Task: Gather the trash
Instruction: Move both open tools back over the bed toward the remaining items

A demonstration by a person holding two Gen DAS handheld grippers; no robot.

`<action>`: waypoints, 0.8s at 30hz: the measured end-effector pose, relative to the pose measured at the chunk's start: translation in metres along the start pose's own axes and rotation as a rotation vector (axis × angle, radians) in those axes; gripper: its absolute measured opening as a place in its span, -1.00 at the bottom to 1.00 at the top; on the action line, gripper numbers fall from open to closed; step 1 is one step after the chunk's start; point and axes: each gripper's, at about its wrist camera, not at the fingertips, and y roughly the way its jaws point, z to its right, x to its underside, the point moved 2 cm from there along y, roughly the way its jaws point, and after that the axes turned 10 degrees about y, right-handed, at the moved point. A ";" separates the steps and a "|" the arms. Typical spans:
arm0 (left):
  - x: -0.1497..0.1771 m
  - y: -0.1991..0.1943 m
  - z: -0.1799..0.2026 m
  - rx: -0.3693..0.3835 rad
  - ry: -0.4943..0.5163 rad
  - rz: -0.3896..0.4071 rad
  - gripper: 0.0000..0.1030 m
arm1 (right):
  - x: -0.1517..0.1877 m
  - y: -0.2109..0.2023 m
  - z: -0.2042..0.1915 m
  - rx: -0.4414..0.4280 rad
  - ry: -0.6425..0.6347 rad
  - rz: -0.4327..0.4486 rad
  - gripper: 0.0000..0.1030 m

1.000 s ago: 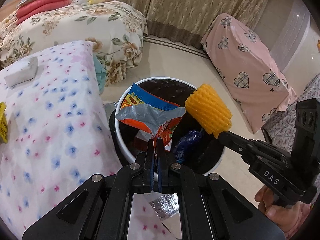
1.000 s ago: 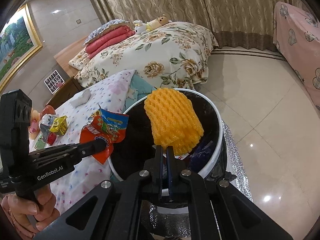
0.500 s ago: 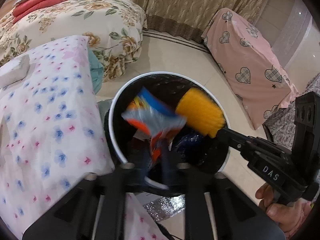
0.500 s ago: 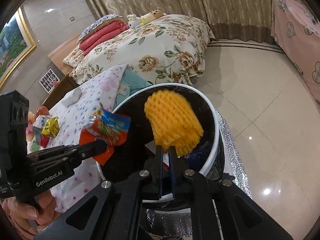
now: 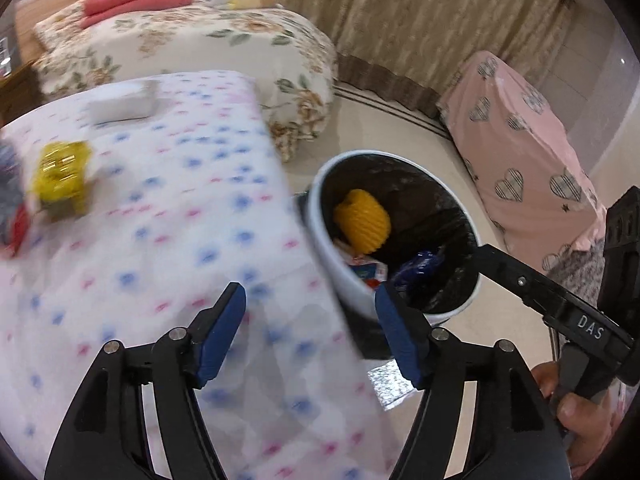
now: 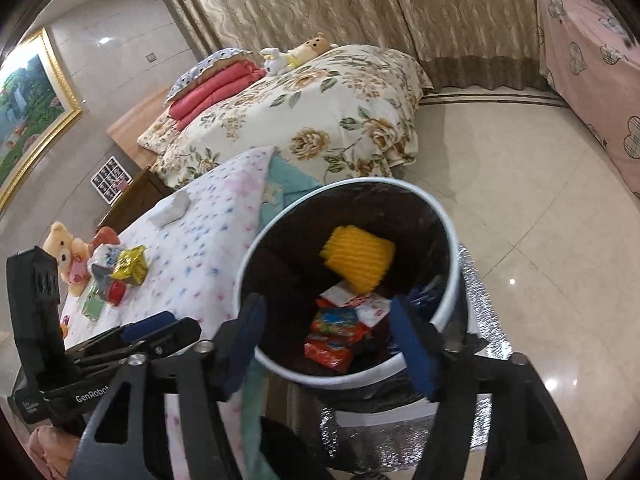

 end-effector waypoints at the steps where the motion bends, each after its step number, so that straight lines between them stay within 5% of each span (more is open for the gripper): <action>1: 0.004 -0.007 -0.006 -0.017 -0.009 0.009 0.39 | 0.003 0.000 -0.005 -0.010 -0.004 -0.004 0.38; 9: 0.034 -0.044 -0.062 -0.138 -0.108 0.058 0.46 | 0.020 0.003 -0.050 -0.074 -0.043 -0.013 0.46; 24: 0.081 -0.086 -0.149 -0.252 -0.252 0.080 0.47 | 0.056 0.043 -0.141 -0.159 -0.184 -0.107 0.48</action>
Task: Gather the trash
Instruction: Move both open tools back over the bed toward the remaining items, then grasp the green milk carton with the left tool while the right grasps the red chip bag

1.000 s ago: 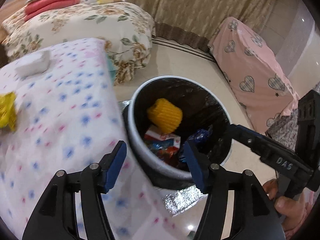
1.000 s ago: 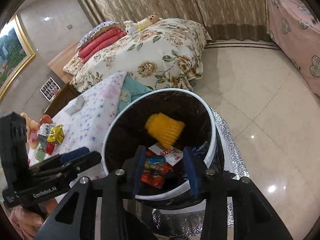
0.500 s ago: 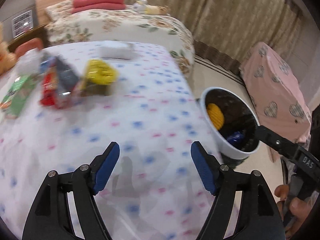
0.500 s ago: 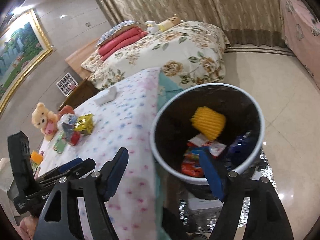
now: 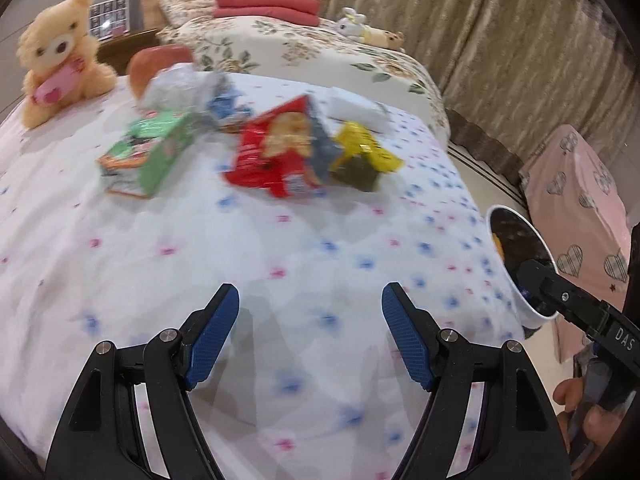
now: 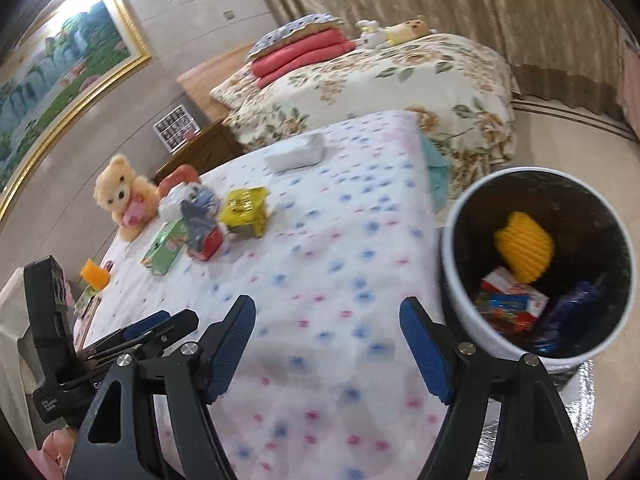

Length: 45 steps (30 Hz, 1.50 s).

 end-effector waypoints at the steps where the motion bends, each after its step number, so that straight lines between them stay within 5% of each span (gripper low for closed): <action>1: 0.001 -0.001 -0.006 -0.005 -0.009 0.001 0.47 | 0.002 0.004 -0.007 -0.006 -0.012 -0.007 0.48; 18: -0.008 0.000 -0.101 -0.141 -0.087 -0.010 0.47 | 0.008 0.064 -0.068 -0.086 -0.043 -0.087 0.48; 39: -0.057 0.038 -0.142 -0.131 -0.028 -0.022 0.52 | -0.007 0.111 -0.112 -0.153 -0.008 -0.105 0.32; 42: -0.058 0.042 -0.145 -0.095 -0.029 -0.028 0.08 | -0.010 0.120 -0.117 -0.152 -0.012 -0.114 0.11; 45: -0.057 0.042 -0.145 -0.083 -0.023 -0.026 0.03 | -0.012 0.128 -0.118 -0.157 0.000 -0.122 -0.07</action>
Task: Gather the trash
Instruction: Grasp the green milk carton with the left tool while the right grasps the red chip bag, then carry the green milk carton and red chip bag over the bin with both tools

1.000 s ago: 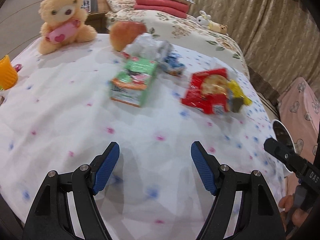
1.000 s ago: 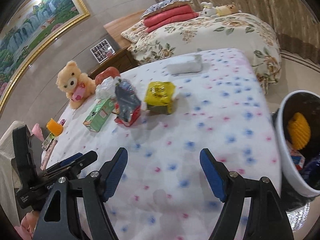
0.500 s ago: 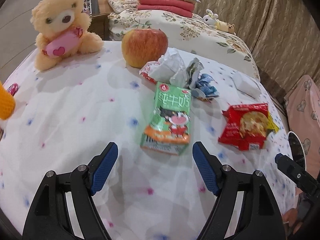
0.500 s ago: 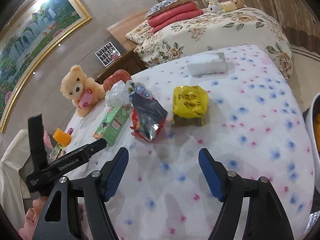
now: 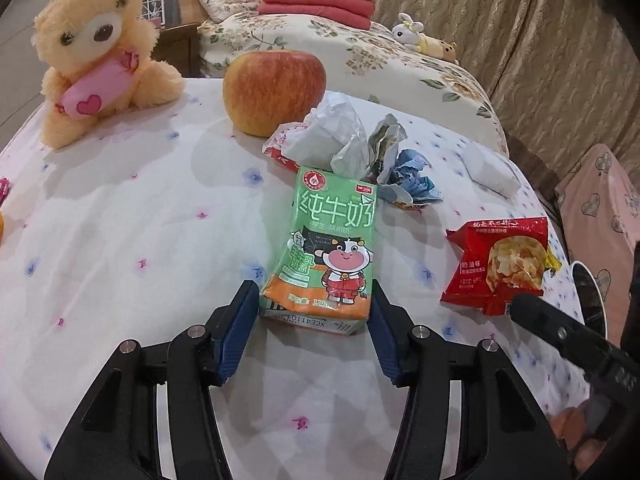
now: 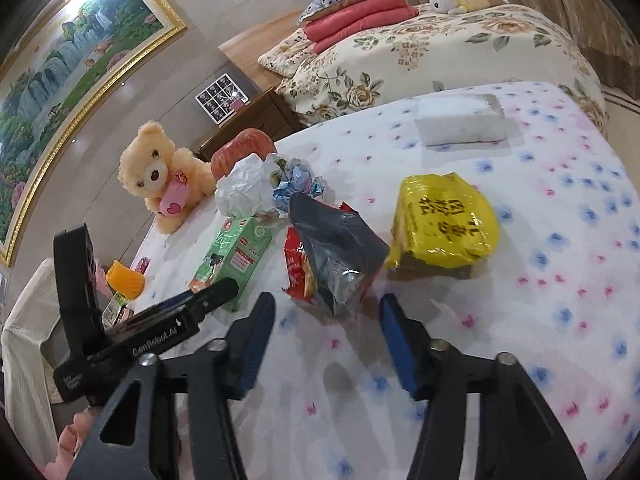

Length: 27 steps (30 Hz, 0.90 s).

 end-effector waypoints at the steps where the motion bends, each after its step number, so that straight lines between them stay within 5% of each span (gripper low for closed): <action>1: 0.000 -0.002 0.000 0.006 0.002 0.005 0.00 | -0.001 0.002 0.000 -0.002 0.002 0.001 -0.13; 3: 0.002 -0.005 0.000 0.009 0.007 0.012 -0.02 | -0.001 0.004 0.000 0.000 0.006 -0.003 -0.57; 6: 0.008 -0.013 0.003 0.002 0.023 0.023 -0.05 | 0.003 -0.001 -0.001 -0.013 -0.002 -0.002 -0.71; 17: 0.044 -0.048 0.032 0.044 0.012 0.053 -0.06 | 0.040 -0.052 -0.001 -0.011 -0.098 -0.004 -0.76; 27: 0.059 -0.066 0.100 0.124 0.102 0.068 -0.06 | 0.055 -0.104 0.042 0.057 -0.063 0.054 -0.76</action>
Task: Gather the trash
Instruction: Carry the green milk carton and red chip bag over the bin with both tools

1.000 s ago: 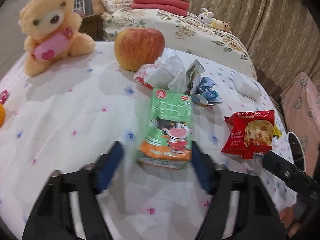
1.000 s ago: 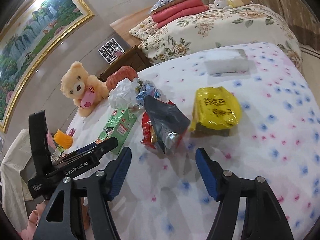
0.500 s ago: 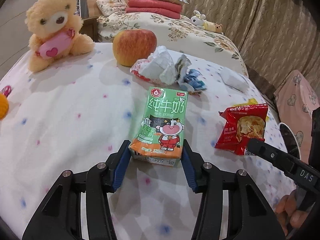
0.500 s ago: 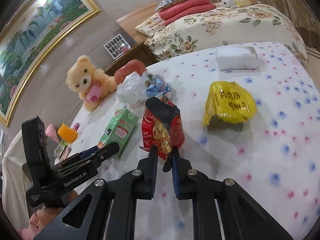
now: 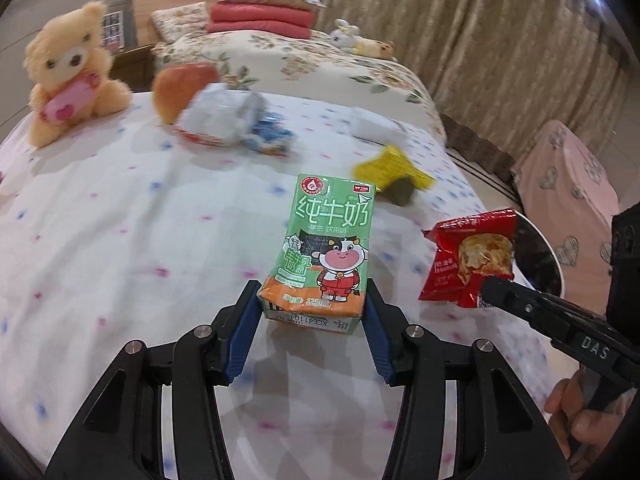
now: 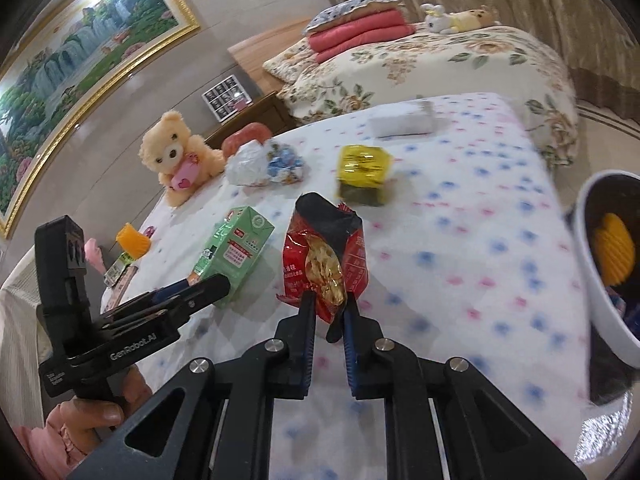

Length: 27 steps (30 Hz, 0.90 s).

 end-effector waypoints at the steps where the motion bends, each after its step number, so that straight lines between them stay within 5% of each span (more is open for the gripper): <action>1: 0.000 0.000 0.007 0.008 0.009 -0.001 -0.05 | 0.001 -0.005 0.007 0.010 0.009 0.008 -0.76; 27: -0.010 0.014 0.124 0.122 0.189 -0.008 -0.05 | 0.005 -0.080 0.106 0.115 0.162 0.134 -0.75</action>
